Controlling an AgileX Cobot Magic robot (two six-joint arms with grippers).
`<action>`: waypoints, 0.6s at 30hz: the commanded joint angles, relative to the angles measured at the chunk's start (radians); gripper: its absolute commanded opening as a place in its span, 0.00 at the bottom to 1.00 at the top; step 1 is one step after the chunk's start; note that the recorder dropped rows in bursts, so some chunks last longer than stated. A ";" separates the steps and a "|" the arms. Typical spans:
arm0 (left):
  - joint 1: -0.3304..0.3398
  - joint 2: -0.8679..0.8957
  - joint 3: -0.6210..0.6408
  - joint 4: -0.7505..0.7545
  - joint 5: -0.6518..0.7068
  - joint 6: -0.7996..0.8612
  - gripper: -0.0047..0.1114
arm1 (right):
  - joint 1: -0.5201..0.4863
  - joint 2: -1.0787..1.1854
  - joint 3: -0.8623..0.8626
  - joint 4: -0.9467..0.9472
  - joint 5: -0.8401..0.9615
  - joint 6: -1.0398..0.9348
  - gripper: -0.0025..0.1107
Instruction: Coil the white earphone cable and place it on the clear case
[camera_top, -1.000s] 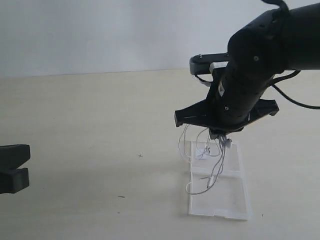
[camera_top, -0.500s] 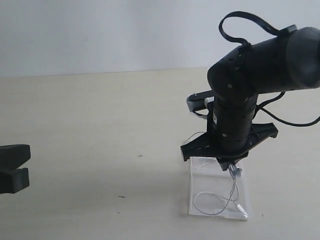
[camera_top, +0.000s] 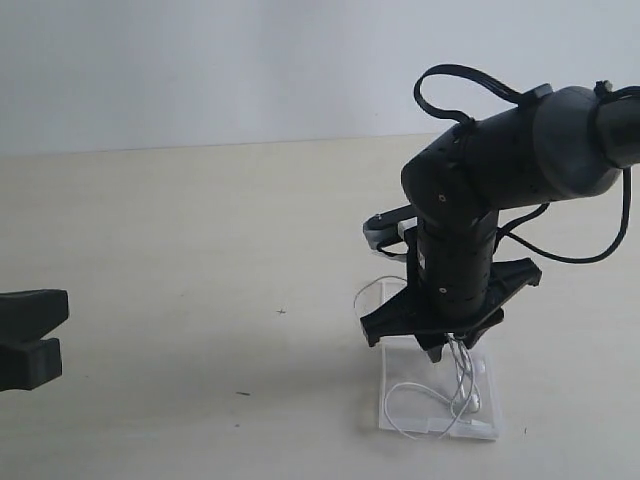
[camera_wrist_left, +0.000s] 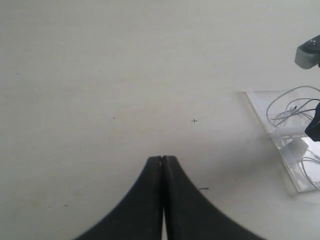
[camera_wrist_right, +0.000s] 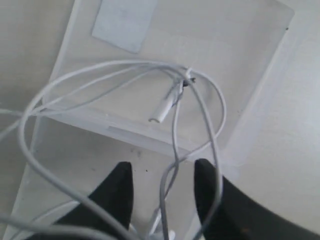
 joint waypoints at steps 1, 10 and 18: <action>-0.001 -0.007 0.005 -0.004 -0.007 0.004 0.04 | -0.002 -0.020 -0.004 0.009 0.017 -0.010 0.48; -0.001 -0.007 0.005 -0.004 -0.007 0.004 0.04 | -0.002 -0.168 -0.004 -0.005 0.063 -0.015 0.48; -0.001 -0.007 0.005 -0.004 -0.007 0.004 0.04 | -0.002 -0.306 -0.004 -0.095 0.078 -0.015 0.48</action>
